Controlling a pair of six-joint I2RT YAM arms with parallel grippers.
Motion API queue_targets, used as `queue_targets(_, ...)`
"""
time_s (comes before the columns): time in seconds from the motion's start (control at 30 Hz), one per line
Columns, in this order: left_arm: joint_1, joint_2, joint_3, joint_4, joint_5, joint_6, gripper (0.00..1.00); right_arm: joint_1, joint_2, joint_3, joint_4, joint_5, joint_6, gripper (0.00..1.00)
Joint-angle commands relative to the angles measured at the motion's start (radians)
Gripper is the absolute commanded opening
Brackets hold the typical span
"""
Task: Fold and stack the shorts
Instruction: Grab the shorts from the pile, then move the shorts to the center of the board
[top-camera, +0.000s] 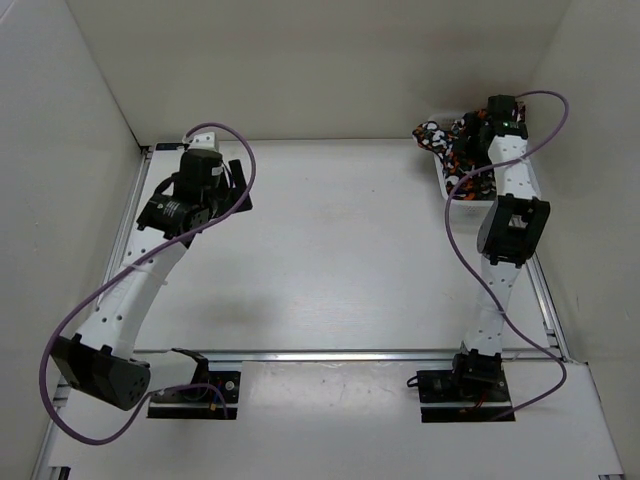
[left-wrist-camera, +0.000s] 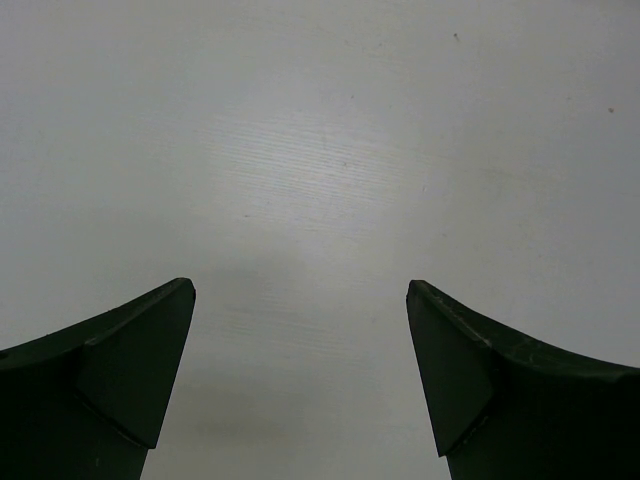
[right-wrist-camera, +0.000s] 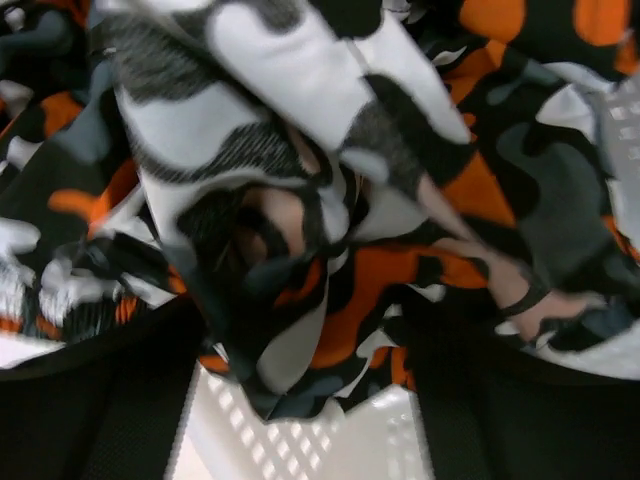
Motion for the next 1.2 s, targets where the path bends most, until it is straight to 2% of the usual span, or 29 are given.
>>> queue_targets(0.0,0.002,0.045,0.038,-0.023,-0.005,0.016,0.99,-0.018,0.049,0.105,0.043,-0.072,0.013,0.74)
queue_targets(0.03,0.002,0.056,0.039,-0.023,-0.005,0.016,0.99,-0.018,0.059,0.122,0.057,-0.072,0.013,0.60)
queue_targets(0.07,0.002,0.065,0.052,-0.033,-0.005,0.016,0.99,-0.018,0.060,0.133,0.057,-0.072,0.013,0.28)
queue_targets(0.13,0.002,0.074,0.065,-0.042,-0.005,0.016,0.99,-0.018,0.026,0.133,0.066,-0.046,0.027,0.05)
queue_targets(0.17,0.002,0.074,0.075,-0.042,-0.005,0.016,0.99,-0.018,-0.002,0.118,0.066,-0.029,0.038,0.00)
queue_targets(0.23,0.002,0.074,0.085,-0.042,0.011,0.016,0.99,-0.018,-0.075,0.082,0.066,-0.006,0.038,0.00)
queue_targets(0.37,0.002,0.074,0.108,-0.051,0.067,0.007,0.99,0.002,-0.354,0.038,0.057,-0.001,0.001,0.00)
queue_targets(0.53,0.002,0.036,0.108,-0.075,0.030,-0.040,0.99,0.066,-0.619,0.103,0.019,-0.155,-0.135,0.00)
queue_targets(0.7,0.043,0.008,0.134,-0.138,0.045,-0.090,0.99,0.186,-0.763,0.110,0.008,-0.284,-0.165,0.00)
queue_targets(0.77,0.059,-0.004,0.144,-0.167,0.045,-0.100,0.99,0.267,-0.836,-0.001,0.047,-0.342,-0.145,0.00)
queue_targets(0.83,0.102,-0.033,0.154,-0.186,0.045,-0.111,0.99,0.348,-0.864,-0.113,0.076,-0.321,-0.117,0.00)
queue_targets(0.9,0.131,-0.042,0.173,-0.198,0.045,-0.111,0.99,0.489,-0.873,-0.269,0.087,-0.270,-0.101,0.00)
queue_targets(0.93,0.145,-0.053,0.174,-0.212,0.045,-0.111,0.99,0.534,-0.873,-0.325,0.097,-0.240,-0.091,0.01)
queue_targets(0.97,0.174,-0.064,0.187,-0.212,0.045,-0.111,0.99,0.610,-0.863,-0.376,0.107,-0.239,-0.081,0.28)
queue_targets(1.0,0.185,-0.064,0.187,-0.221,0.058,-0.111,0.99,0.635,-0.811,-0.401,0.107,-0.239,-0.080,0.65)
queue_targets(1.03,0.197,-0.064,0.196,-0.221,0.071,-0.111,0.99,0.651,-0.766,-0.345,0.013,-0.270,-0.091,0.90)
queue_targets(1.07,0.206,-0.064,0.197,-0.221,0.103,-0.111,0.99,0.651,-0.713,-0.265,-0.070,-0.285,-0.100,1.00)
queue_targets(1.1,0.217,-0.064,0.210,-0.221,0.119,-0.111,0.99,0.651,-0.601,-0.167,-0.163,-0.264,-0.100,1.00)
queue_targets(1.13,0.217,-0.064,0.210,-0.221,0.134,-0.099,0.99,0.651,-0.559,-0.069,-0.320,-0.158,-0.100,1.00)
queue_targets(1.17,0.217,-0.053,0.210,-0.230,0.151,-0.099,0.99,0.651,-0.530,0.075,-0.372,-0.108,-0.117,1.00)
